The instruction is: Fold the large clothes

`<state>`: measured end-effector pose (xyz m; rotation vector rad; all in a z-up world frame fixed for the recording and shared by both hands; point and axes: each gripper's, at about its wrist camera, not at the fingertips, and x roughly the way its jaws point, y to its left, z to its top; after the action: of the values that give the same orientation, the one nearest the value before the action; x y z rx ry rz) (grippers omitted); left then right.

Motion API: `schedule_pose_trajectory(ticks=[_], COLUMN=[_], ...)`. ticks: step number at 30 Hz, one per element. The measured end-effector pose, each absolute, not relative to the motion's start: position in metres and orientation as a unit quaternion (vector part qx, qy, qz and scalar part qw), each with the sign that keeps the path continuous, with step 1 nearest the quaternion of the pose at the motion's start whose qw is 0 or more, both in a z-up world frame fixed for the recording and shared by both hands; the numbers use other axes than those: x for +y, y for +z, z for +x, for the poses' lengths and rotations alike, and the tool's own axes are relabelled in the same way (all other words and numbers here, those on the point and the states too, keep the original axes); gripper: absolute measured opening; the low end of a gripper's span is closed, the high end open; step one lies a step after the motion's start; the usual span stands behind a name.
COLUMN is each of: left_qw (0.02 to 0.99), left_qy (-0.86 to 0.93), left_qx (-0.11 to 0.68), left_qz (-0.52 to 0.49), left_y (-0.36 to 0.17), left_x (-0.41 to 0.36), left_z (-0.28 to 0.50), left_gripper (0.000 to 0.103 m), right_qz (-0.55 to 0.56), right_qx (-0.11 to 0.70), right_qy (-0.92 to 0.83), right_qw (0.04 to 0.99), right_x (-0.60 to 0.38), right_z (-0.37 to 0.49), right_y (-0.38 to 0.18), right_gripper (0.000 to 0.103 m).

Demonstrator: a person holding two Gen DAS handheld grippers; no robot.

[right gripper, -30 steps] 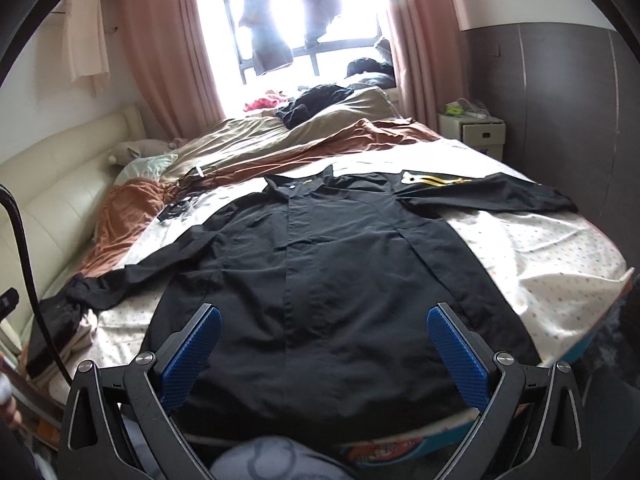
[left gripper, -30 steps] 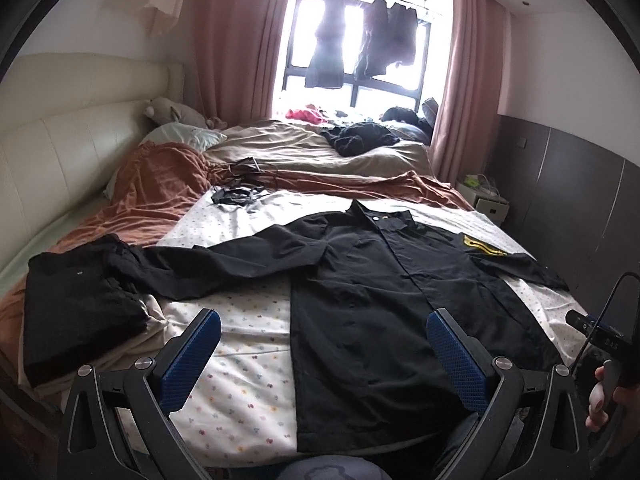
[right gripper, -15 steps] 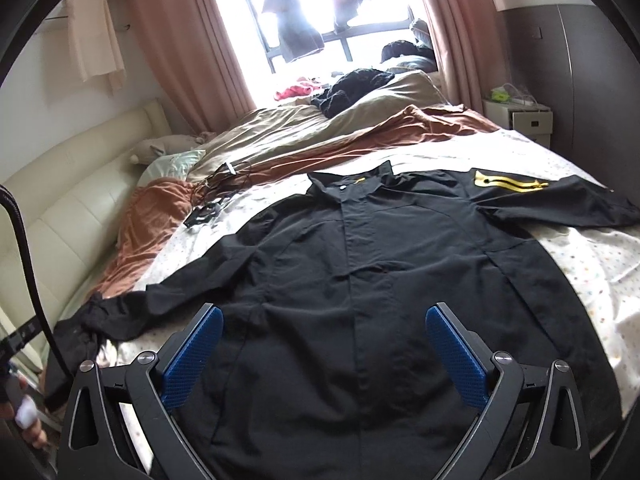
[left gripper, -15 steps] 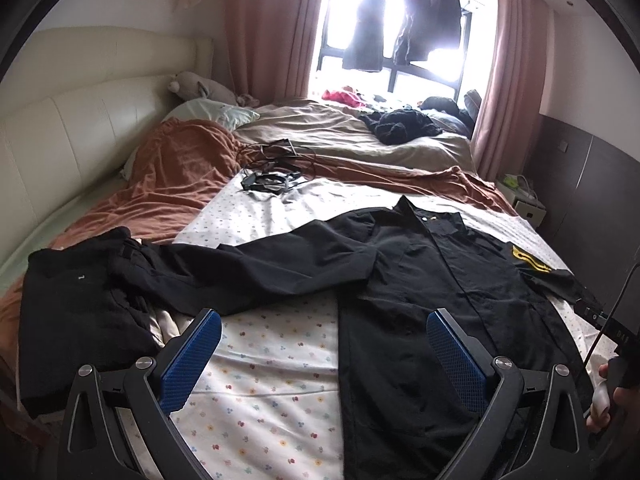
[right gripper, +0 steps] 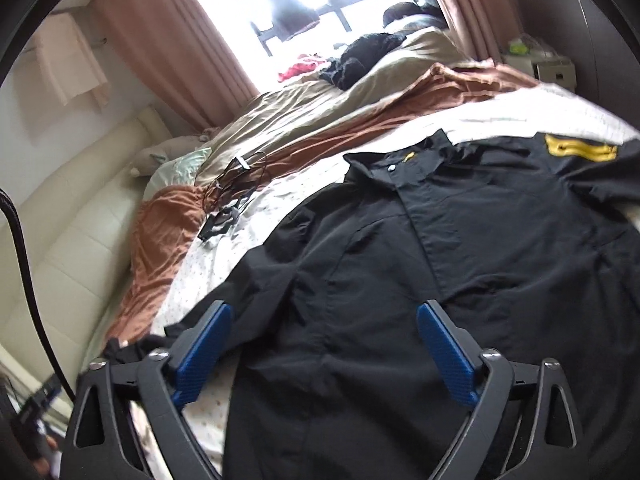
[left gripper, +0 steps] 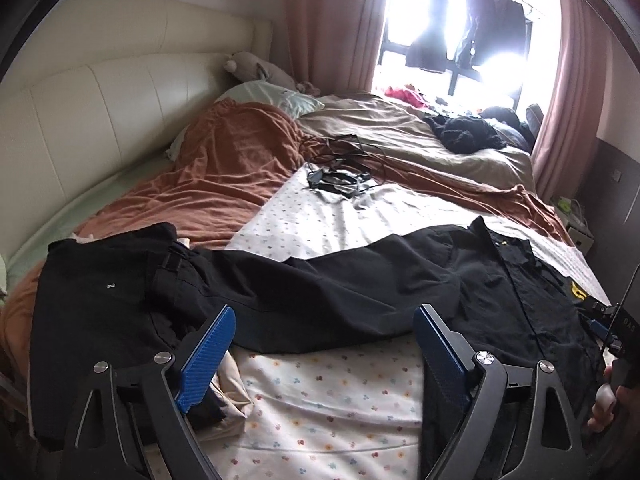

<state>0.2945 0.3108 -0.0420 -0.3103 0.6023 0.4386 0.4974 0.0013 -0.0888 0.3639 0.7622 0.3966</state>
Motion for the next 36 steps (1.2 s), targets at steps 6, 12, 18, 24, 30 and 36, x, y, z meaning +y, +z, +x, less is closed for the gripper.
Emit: schedule_pose_trajectory(ticks=[6, 12, 18, 24, 30, 36], left_qw=[0.905, 0.881, 0.850, 0.817, 0.794, 0.815], left_qy=[0.256, 0.314, 0.357, 0.356, 0.362, 0.347], left_qx=[0.298, 0.301, 0.307, 0.341, 0.350, 0.327], left_qz=[-0.163, -0.186, -0.236, -0.300, -0.340, -0.330], left_y=[-0.049, -0.064, -0.087, -0.123, -0.146, -0.126], left_x=[0.357, 0.406, 0.456, 0.487, 0.500, 0.496], left_z=[0.299, 0.299, 0.295, 0.303, 0.305, 0.307], left_gripper=[0.089, 0.089, 0.085, 0.080, 0.030, 0.026], right_qz=[0.195, 0.198, 0.213, 0.215, 0.226, 0.253], right_qx=[0.400, 0.410, 0.445, 0.464, 0.470, 0.476], right_qy=[0.194, 0.197, 0.206, 0.218, 0.236, 0.247], right_qw=[0.874, 0.868, 0.845, 0.831, 0.820, 0.805], right_x=[0.033, 0.058, 0.084, 0.106, 0.122, 0.130], right_z=[0.533, 0.566, 0.597, 0.618, 0.636, 0.654], right_y=[-0.112, -0.137, -0.175, -0.194, -0.205, -0.217], right_gripper=[0.077, 0.064, 0.053, 0.048, 0.027, 0.019])
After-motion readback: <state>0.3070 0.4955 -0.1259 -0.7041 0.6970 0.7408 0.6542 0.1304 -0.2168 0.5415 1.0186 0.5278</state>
